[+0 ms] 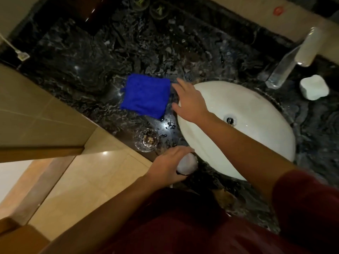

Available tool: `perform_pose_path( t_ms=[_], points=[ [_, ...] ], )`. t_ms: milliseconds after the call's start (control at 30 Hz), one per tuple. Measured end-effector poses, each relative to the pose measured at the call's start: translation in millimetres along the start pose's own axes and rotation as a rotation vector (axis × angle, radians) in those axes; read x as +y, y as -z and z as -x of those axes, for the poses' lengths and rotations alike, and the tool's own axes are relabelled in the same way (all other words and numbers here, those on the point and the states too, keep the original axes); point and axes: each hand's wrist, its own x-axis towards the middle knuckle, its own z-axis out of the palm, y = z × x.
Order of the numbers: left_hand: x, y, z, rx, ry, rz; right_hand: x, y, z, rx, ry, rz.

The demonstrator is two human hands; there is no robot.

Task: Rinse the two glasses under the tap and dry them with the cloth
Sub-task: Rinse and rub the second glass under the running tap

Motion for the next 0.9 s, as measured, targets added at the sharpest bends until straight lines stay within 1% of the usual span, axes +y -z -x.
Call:
perform_pose_path(
  t_ms=[67, 167, 333, 500, 600, 667, 700, 733, 833, 900],
  points=[
    [-0.4, 0.4, -0.6, -0.010, 0.006, 0.011, -12.9, -14.0, -18.3, -0.057, 0.062, 0.095],
    [-0.8, 0.4, -0.9, -0.022, 0.016, 0.029, -26.0, -28.8, -34.9, -0.130, 0.093, 0.166],
    [-3.3, 1.9, -1.3, -0.025, 0.007, 0.036, -32.4, -33.3, -35.1, -0.142, 0.077, 0.238],
    [-3.5, 7.4, -3.7, -0.044, -0.001, 0.041, -37.3, -42.8, -0.9, -0.166, 0.107, 0.297],
    [-2.1, 11.1, -5.7, -0.050, -0.015, 0.049, -36.2, -40.9, 12.7, -0.170, 0.118, 0.291],
    [0.8, 12.2, -6.9, -0.041, -0.015, 0.064, -35.8, -27.3, 12.9, -0.173, 0.118, 0.215],
    [2.7, 12.6, -7.5, -0.030, -0.007, 0.075, -34.5, -16.6, 13.5, -0.138, 0.109, 0.146],
    [4.6, 13.6, -8.8, -0.019, 0.001, 0.085, -31.2, -3.4, 15.7, -0.064, 0.090, 0.067],
    [13.6, 17.7, -19.5, 0.002, -0.021, 0.121, -3.2, 45.3, 32.8, 0.286, -0.017, -0.097],
    [22.6, 20.7, -33.0, -0.009, -0.024, 0.141, 27.0, 79.0, 48.5, 0.491, -0.129, -0.080]
  ],
)
